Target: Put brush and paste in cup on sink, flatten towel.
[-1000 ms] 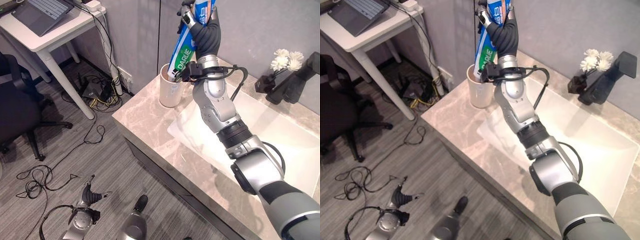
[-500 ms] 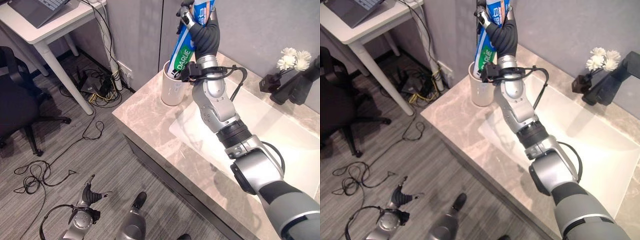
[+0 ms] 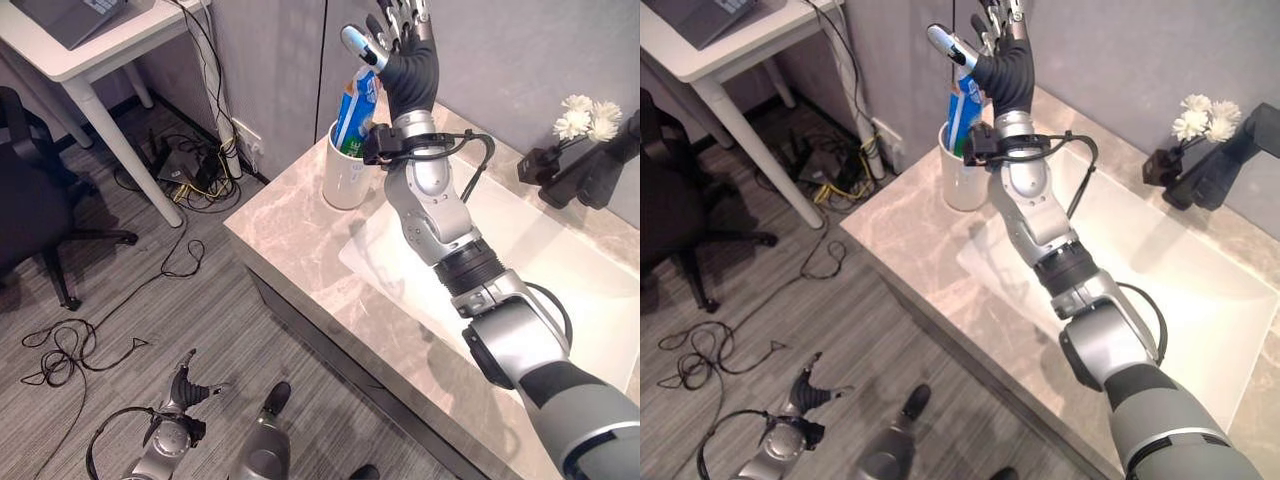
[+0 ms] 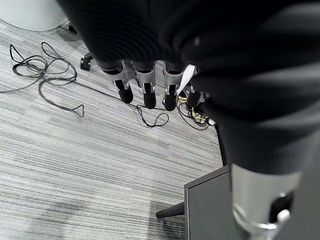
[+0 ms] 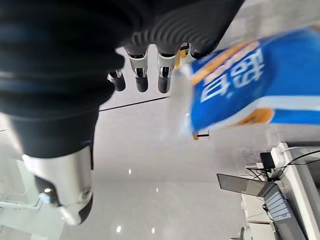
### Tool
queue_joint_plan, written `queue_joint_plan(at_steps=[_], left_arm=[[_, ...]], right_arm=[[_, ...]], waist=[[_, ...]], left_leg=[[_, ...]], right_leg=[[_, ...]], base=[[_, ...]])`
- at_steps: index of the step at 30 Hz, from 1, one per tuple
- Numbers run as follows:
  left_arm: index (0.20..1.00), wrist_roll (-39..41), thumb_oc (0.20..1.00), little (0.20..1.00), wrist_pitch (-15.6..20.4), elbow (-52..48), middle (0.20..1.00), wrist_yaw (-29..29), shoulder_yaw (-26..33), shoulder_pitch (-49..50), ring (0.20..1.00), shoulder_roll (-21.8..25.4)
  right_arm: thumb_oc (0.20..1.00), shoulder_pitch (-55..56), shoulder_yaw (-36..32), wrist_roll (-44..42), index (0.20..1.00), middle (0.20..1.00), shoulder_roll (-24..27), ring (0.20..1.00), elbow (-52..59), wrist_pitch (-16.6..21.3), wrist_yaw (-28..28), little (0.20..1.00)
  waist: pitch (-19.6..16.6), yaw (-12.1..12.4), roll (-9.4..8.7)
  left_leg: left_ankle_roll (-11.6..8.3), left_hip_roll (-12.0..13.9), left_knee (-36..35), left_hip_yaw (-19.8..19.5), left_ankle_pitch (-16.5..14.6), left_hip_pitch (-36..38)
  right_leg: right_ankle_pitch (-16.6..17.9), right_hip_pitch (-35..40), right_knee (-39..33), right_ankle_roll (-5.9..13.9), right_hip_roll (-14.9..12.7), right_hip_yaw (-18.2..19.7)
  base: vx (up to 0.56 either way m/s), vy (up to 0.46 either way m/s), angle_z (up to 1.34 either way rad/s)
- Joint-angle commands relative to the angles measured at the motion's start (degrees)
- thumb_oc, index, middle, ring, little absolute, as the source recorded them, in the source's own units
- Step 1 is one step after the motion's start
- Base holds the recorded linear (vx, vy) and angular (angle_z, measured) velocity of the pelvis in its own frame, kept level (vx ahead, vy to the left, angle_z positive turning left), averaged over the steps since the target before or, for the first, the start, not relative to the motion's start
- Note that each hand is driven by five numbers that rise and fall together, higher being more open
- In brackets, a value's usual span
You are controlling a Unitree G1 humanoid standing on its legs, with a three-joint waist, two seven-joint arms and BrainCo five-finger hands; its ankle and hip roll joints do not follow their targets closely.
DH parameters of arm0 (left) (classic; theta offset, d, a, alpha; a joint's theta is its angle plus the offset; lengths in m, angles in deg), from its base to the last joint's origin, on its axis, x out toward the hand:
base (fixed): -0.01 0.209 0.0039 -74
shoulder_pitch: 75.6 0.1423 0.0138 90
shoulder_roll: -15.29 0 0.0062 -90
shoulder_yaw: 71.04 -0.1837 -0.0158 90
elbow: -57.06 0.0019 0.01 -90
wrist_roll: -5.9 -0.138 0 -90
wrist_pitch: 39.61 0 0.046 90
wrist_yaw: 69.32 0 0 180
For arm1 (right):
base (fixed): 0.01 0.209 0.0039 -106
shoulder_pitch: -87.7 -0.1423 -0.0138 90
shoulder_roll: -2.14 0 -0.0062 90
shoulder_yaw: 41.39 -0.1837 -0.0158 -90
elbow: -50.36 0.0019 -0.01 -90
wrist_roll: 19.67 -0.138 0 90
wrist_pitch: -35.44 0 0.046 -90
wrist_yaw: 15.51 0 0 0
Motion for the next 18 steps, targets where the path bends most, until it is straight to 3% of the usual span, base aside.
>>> queue_joint_plan(at_steps=[1,7,12,13,14,15,16,18], left_arm=[[1.0,-0.8,1.0,1.0,1.0,0.4,1.0,-0.6,-1.3,-0.6,1.0,2.0],[1.0,-1.6,1.0,1.0,1.1,-0.3,1.0,0.0,-2.6,-0.8,1.0,1.7],[1.0,-3.5,1.0,1.0,1.1,-1.1,1.0,0.3,-3.2,-0.7,1.0,1.8],[1.0,-3.7,1.0,1.0,1.2,-2.1,1.0,0.6,-2.2,-0.2,1.0,1.9],[1.0,-3.7,1.0,1.0,1.2,-2.1,1.0,0.6,-2.3,-0.2,1.0,1.9],[1.0,-3.8,1.0,1.0,1.4,-3.6,1.0,0.6,0.4,0.9,1.0,2.1],[1.0,-3.8,1.0,1.0,1.3,-3.6,1.0,0.6,0.4,1.0,1.0,2.0],[1.0,-3.5,1.0,1.0,1.6,-7.3,1.0,0.0,6.2,3.1,1.0,2.6]], right_arm=[[1.0,-2.7,1.2,3.5,1.0,1.0,2.7,1.0,2.6,2.1,-0.9,1.0],[1.0,-2.4,0.6,7.3,1.0,1.0,3.9,1.0,4.6,1.6,-2.9,1.0],[1.0,-2.3,-0.2,17.3,1.0,1.0,8.2,1.0,9.9,-0.2,-6.2,1.0],[1.0,-1.8,-0.3,21.6,1.0,1.0,12.6,1.0,12.4,-0.9,-6.3,1.0],[1.0,-1.7,-0.3,21.6,1.0,1.0,12.7,1.0,12.6,-1.0,-6.4,1.0],[1.0,-1.0,0.7,31.0,1.0,1.0,21.5,1.0,17.6,-2.6,-6.9,1.0],[1.0,-0.8,0.6,31.1,1.0,1.0,21.6,1.0,17.9,-2.7,-7.0,1.0],[1.0,4.8,-1.7,43.2,1.0,1.0,35.9,1.0,23.4,-2.9,-9.3,1.0]], waist=[[-0.1,0.9,-0.72],[-0.8,0.5,-0.19],[-2.0,-0.6,0.49],[-2.6,-1.5,0.73],[-2.6,-1.4,0.77],[-3.3,-2.8,0.98],[-3.3,-2.7,1.07],[-4.2,-4.8,1.58]], left_leg=[[2.16,-3.2,-3.0,1.8,3.6,-0.5],[1.93,-2.9,-3.0,2.1,3.7,0.3],[1.65,-2.5,-3.0,2.9,3.4,1.6],[1.5,-2.2,-3.0,3.5,3.5,2.2],[1.5,-2.2,-3.0,3.5,3.5,2.3],[1.33,-1.9,-3.0,4.1,3.3,3.3],[1.31,-1.9,-3.0,4.1,3.2,3.4],[0.98,-1.4,-3.0,4.5,3.0,4.4]], right_leg=[[11.9,5.9,0.2,3.17,-2.4,2.8],[11.8,6.6,0.0,3.18,-2.3,3.3],[11.4,7.4,0.0,3.17,-2.3,3.8],[11.2,7.8,0.0,3.21,-2.2,4.0],[11.2,7.9,0.0,3.21,-2.2,4.1],[10.7,8.4,0.0,3.24,-2.2,4.6],[10.7,8.5,0.0,3.23,-2.1,4.6],[9.9,9.3,0.0,3.33,-1.8,4.5]], base=[[0.0,0.0,0.0],[-0.02,-0.002,-0.02],[-0.02,0.005,-0.1],[-0.03,0.016,-0.03],[-0.02,0.035,-0.01],[0.0,0.0,0.0],[0.0,0.0,0.0],[0.0,-0.008,-0.17]])
